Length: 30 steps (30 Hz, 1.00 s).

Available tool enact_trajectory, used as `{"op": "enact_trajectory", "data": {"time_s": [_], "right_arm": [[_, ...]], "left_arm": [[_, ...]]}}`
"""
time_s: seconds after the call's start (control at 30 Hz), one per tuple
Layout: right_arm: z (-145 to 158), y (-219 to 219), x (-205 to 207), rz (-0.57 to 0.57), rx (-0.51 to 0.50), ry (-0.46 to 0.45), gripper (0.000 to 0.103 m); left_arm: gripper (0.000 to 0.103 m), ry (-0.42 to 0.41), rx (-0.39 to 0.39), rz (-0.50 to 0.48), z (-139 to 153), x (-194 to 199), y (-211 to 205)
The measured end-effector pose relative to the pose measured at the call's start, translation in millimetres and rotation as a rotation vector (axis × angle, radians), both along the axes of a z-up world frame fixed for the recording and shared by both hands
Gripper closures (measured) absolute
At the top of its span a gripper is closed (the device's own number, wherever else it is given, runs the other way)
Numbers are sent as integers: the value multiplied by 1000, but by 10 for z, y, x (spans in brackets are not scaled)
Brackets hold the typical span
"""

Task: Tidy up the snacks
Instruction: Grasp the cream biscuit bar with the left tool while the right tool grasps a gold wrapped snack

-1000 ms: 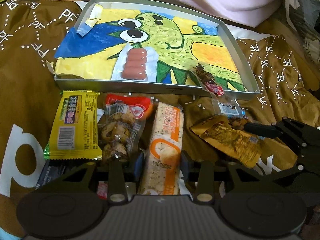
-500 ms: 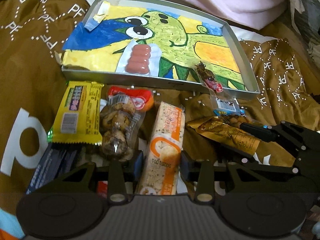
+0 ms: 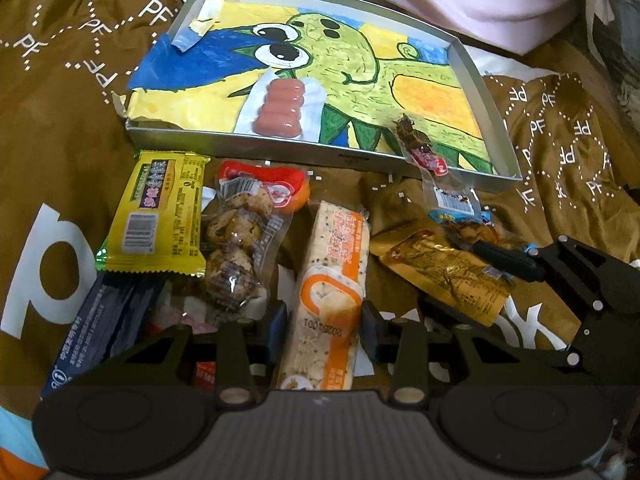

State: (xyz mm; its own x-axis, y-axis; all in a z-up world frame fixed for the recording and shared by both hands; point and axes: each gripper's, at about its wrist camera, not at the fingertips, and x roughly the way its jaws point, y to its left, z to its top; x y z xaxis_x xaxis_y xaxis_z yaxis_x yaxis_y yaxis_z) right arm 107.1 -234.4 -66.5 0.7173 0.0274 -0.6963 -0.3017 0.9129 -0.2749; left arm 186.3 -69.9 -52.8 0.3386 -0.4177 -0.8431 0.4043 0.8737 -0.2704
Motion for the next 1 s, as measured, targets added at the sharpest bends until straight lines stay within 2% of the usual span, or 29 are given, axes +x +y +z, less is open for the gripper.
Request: {"op": "enact_trajectory", "data": {"time_s": [0.07, 0.23, 0.4, 0.53, 0.57, 0.6, 0.8, 0.83, 1.0], "right_arm": [[20, -23, 7, -18, 33, 10, 55], [64, 36, -95, 8, -19, -16, 66], [69, 108, -204, 57, -62, -31, 71], [122, 111, -259, 49, -48, -38, 74], [143, 113, -290, 49, -42, -40, 81], [161, 118, -329, 57, -41, -46, 95], [168, 179, -414, 81, -70, -57, 99], [164, 200, -430, 89, -84, -66, 102], [243, 237, -510, 107, -93, -107, 103]], "left_arm": [[61, -1, 2, -1, 1, -4, -1], [61, 42, 4, 23, 36, -20, 40], [61, 57, 16, 32, 60, -109, 76], [62, 75, 2, 56, 83, -167, 121], [62, 81, -2, 63, 87, -180, 134], [62, 88, -7, 68, 87, -191, 147], [62, 109, -36, 94, 112, -281, 212], [62, 111, -41, 99, 118, -295, 220], [62, 104, -54, 108, 173, -399, 247]]}}
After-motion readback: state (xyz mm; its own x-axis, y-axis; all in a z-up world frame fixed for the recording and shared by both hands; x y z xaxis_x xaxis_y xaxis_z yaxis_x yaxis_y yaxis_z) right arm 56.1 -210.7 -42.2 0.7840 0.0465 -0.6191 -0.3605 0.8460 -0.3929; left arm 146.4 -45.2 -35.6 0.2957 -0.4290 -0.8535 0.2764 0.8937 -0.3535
